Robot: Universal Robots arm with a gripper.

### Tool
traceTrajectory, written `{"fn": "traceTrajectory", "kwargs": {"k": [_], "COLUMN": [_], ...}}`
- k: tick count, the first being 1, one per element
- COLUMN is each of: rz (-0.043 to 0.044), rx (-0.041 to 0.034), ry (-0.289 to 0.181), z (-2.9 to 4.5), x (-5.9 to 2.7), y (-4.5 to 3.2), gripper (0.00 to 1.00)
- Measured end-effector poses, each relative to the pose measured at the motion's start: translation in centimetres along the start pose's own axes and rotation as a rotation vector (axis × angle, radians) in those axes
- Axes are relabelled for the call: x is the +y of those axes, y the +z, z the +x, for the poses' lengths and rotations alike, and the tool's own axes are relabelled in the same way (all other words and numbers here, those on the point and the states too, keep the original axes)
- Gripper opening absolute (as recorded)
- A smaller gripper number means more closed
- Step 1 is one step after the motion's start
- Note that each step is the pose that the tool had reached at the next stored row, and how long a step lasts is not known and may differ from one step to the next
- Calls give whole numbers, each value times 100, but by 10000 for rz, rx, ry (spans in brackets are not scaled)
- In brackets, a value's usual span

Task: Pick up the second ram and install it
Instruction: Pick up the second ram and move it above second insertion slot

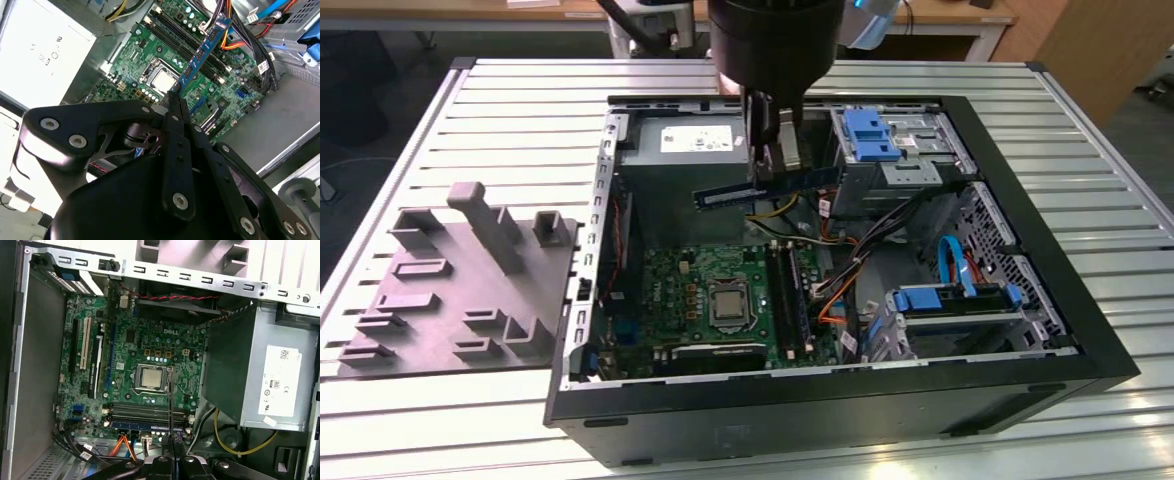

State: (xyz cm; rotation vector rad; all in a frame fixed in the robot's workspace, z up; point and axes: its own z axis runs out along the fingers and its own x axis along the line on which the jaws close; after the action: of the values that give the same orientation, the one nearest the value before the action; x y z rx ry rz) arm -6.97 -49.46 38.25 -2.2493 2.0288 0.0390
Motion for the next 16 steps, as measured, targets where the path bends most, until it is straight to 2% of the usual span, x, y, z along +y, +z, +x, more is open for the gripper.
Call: {"fn": "traceTrajectory", "kwargs": {"k": [11, 16], "rz": [6, -23], "rx": [6, 52], "ry": [44, 44], "z": [2, 4], "x": [2, 3], "y": [26, 44], "gripper": [11, 11]}}
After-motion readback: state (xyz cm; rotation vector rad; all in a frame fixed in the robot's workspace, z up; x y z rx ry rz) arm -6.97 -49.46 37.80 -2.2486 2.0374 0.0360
